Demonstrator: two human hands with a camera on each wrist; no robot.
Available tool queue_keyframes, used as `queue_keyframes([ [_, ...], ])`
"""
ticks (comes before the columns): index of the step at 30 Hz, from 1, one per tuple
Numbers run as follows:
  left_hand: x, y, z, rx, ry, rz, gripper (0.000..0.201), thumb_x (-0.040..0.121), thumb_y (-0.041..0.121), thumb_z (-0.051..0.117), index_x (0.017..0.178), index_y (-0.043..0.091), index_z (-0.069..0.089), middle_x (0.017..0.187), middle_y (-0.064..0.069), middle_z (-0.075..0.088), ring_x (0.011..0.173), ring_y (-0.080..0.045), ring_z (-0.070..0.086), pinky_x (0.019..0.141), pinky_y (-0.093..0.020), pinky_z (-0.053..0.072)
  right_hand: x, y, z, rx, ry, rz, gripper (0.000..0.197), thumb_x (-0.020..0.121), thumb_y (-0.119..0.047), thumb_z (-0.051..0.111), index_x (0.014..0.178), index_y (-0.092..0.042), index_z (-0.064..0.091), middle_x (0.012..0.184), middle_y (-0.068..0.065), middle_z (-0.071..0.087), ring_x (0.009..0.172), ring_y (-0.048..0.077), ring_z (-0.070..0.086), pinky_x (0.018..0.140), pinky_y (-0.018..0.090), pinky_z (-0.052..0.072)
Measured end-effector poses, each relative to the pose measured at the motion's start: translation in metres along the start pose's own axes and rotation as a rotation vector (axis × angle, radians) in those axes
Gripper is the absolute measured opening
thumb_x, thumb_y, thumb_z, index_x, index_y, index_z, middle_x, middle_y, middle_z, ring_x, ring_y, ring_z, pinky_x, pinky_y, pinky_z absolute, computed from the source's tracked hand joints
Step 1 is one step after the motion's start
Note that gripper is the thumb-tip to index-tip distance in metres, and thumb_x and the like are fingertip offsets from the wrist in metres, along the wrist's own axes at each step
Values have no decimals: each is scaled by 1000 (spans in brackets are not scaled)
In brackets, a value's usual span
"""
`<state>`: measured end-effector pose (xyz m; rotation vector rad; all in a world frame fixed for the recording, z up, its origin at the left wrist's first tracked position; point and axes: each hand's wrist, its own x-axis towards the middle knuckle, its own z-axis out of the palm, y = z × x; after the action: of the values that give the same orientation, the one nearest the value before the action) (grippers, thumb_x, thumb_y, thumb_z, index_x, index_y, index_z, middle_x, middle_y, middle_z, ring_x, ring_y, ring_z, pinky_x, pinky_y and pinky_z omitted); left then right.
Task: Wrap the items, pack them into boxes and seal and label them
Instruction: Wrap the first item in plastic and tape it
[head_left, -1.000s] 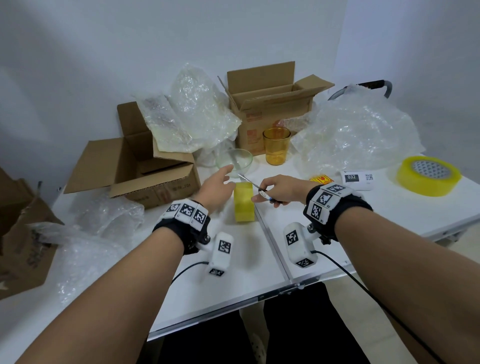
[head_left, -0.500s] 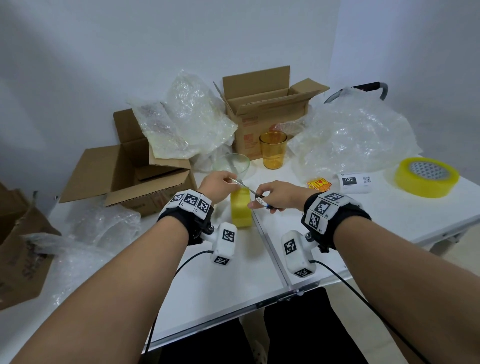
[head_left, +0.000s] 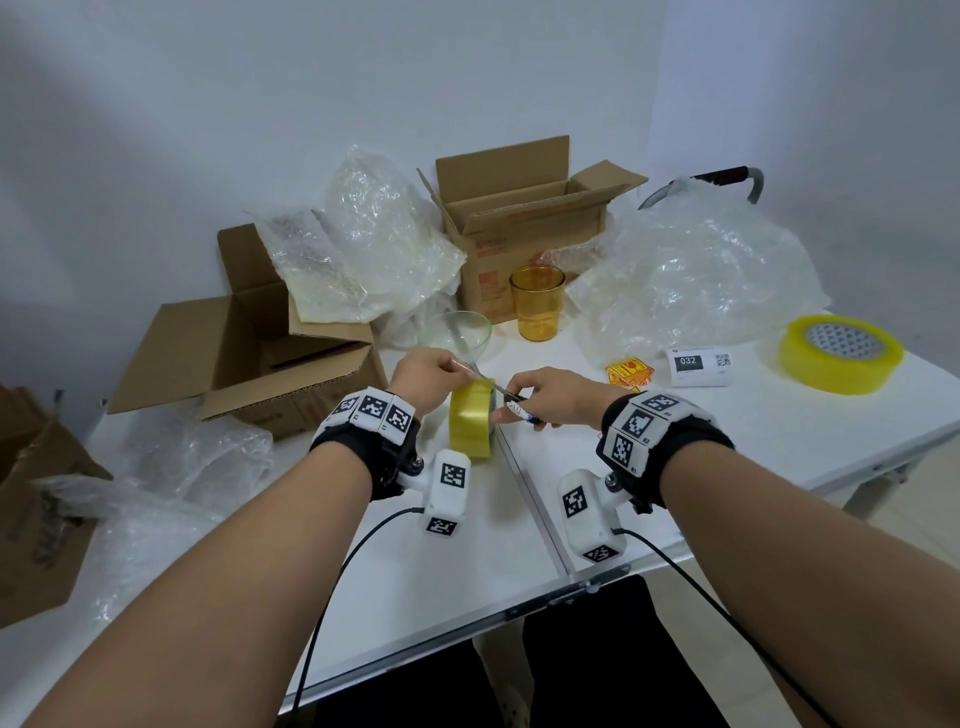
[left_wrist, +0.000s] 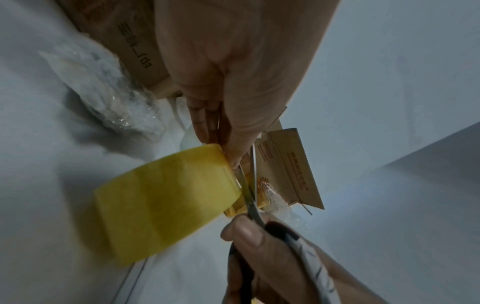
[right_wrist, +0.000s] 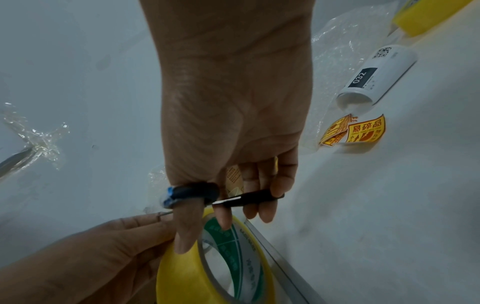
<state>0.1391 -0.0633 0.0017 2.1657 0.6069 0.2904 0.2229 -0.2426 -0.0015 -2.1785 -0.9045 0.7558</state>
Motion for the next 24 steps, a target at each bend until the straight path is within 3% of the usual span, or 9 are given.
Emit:
queue_keyframes([
  [4,-4,4,2,107,25,63,7,90,15,68,89,9,71,99,-7,70,94,-20,62,88,-35,51,0,2,0,32,21,44,35,77,-54,74,91,-23,63,78,-1,60,72,14,61,64,24,43],
  [7,-5,4,2,173,65,77,15,94,15,60,97,3,69,104,-9,67,95,-21,59,83,-29,46,0,8,-10,123,136,141,42,83,-53,68,96,-13,61,74,1,59,68,17,60,59,23,42],
  [10,-6,5,3,229,47,127,14,94,13,59,97,3,68,105,-11,65,98,-24,59,83,-28,44,0,18,-16,-28,58,296,47,91,-52,57,94,-5,59,78,5,67,61,19,56,58,24,42],
  [12,-9,10,5,266,25,182,11,93,12,60,94,5,69,103,-10,64,98,-23,59,79,-24,40,-5,15,-11,-225,1,355,45,91,-51,58,73,-10,53,50,0,58,44,15,46,50,22,36],
  [14,-12,11,6,288,25,226,10,92,11,61,93,5,69,98,-8,61,95,-22,57,75,-20,36,-7,8,-3,-292,0,375,47,89,-47,62,62,-14,44,34,-5,46,44,16,41,48,24,32],
  [16,-15,7,4,267,36,257,10,91,10,62,93,4,70,96,-7,59,90,-20,56,74,-20,38,-2,2,4,-350,41,341,41,90,-38,62,67,-11,44,52,2,53,59,21,48,52,25,35],
  [20,-16,-4,0,197,79,271,11,91,11,65,93,1,71,92,-4,55,85,-15,52,77,-18,41,19,4,9,-532,119,287,15,91,-16,53,83,-4,49,109,16,60,101,33,57,75,29,41],
  [22,-15,-7,2,170,101,252,12,91,13,66,93,3,71,90,-1,54,84,-14,53,83,-25,44,23,1,7,-365,225,213,16,92,-15,51,88,-3,60,112,16,63,104,33,59,80,31,45],
  [24,-15,-7,6,135,109,236,11,91,15,67,90,5,71,86,3,52,82,-13,52,79,-23,45,24,-4,6,78,200,121,27,97,-26,53,104,-3,65,107,13,66,100,28,62,85,33,50],
])
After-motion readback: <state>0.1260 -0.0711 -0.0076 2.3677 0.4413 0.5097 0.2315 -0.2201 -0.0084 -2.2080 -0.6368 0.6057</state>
